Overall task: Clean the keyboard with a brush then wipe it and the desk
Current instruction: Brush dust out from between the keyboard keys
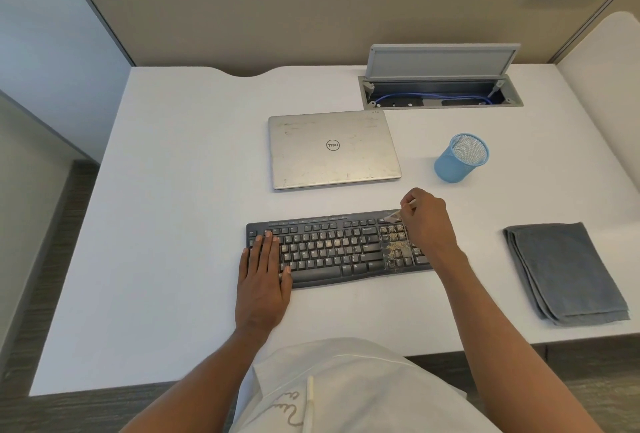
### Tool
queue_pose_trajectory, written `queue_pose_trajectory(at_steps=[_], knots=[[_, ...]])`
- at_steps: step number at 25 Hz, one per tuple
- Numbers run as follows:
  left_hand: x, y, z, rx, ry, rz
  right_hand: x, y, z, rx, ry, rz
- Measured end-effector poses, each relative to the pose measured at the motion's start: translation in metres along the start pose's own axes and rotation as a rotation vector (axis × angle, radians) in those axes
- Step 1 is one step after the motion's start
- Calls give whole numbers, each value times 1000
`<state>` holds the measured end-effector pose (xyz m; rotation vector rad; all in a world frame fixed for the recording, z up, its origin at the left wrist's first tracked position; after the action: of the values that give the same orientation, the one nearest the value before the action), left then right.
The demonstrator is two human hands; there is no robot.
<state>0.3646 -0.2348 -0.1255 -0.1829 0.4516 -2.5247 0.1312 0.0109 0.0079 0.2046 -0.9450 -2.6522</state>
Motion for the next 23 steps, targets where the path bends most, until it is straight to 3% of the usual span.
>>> queue_pose_trajectory(at_steps=[4,9,18,23], knots=[[0,0,0,-2,-1,-1,5,11,1,75,-46,53],[0,-1,1,-1,5,4,13,23,-22,157,35,41],[0,0,0,9,16,7,22,-21,13,-111,-103,-77],[0,0,-1,5,11,4,25,-11,13,165,-146,-58]])
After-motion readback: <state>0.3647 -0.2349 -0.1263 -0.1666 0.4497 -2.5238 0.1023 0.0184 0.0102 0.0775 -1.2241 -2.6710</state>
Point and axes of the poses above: each hand's wrist, its own x-axis towards the middle knuckle, its own z-axis out of the back of the hand, y = z × x, the point moved 2 cm from there along x, towards the middle knuckle, and after that the axes turned 12 degrees about z, right-handed, at the moved point
